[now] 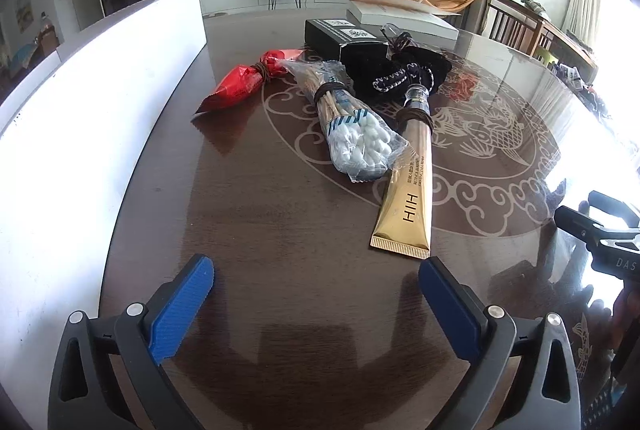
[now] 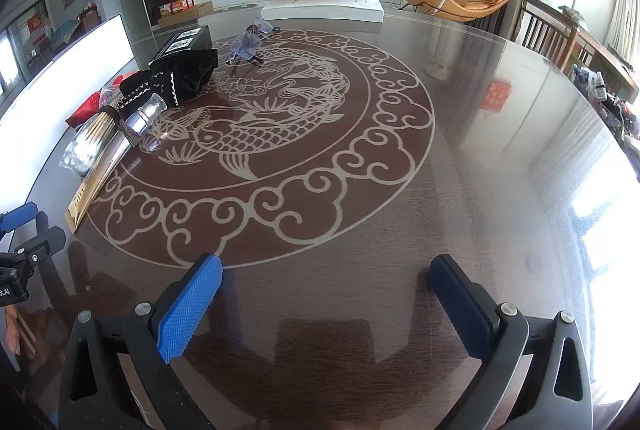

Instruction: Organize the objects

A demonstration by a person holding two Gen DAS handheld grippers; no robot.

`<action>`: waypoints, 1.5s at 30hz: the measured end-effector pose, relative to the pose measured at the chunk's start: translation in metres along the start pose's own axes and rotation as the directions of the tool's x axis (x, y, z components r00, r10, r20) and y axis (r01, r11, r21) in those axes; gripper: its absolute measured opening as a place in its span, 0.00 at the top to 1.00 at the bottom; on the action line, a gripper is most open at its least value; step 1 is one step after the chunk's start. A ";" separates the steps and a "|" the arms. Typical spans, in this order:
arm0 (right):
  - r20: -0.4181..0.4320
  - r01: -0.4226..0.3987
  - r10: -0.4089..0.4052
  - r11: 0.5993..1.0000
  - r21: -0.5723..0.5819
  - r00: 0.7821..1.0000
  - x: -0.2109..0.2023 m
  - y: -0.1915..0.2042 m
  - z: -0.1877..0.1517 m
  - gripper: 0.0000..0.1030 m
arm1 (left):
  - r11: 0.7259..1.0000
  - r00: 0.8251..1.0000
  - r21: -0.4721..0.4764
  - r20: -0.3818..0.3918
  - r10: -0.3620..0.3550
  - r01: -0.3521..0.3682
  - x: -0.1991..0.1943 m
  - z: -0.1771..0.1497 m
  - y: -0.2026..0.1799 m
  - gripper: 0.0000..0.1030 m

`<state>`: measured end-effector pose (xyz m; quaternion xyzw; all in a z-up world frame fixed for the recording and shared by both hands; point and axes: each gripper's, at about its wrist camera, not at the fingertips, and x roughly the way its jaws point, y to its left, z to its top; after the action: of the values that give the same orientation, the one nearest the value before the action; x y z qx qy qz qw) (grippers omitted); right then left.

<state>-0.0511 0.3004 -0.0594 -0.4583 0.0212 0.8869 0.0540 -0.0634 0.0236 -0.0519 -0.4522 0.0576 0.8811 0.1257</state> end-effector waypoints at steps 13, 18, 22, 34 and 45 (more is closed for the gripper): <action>0.000 0.000 0.000 1.000 0.000 1.000 0.000 0.000 0.000 0.00 | 1.000 1.000 0.007 -0.003 0.008 -0.008 0.000 0.001 -0.004 0.00; 0.000 0.000 0.000 1.000 0.000 1.000 0.000 0.000 0.000 0.00 | 1.000 1.000 0.007 -0.003 0.008 -0.008 0.000 0.001 -0.004 0.00; 0.000 0.000 0.000 1.000 0.000 1.000 0.000 0.000 0.000 0.00 | 1.000 1.000 0.007 -0.003 0.008 -0.008 0.000 0.001 -0.004 0.00; 0.000 0.000 0.000 1.000 0.000 1.000 0.000 0.000 0.000 0.00 | 1.000 1.000 0.007 -0.003 0.008 -0.008 0.000 0.001 -0.004 0.00; 0.000 0.000 0.000 1.000 0.000 1.000 0.000 0.000 0.000 0.00 | 1.000 1.000 0.007 -0.003 0.008 -0.008 0.000 0.001 -0.004 0.00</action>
<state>-0.0513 0.3004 -0.0597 -0.4582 0.0212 0.8870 0.0539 -0.0628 0.0278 -0.0517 -0.4529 0.0629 0.8807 0.1237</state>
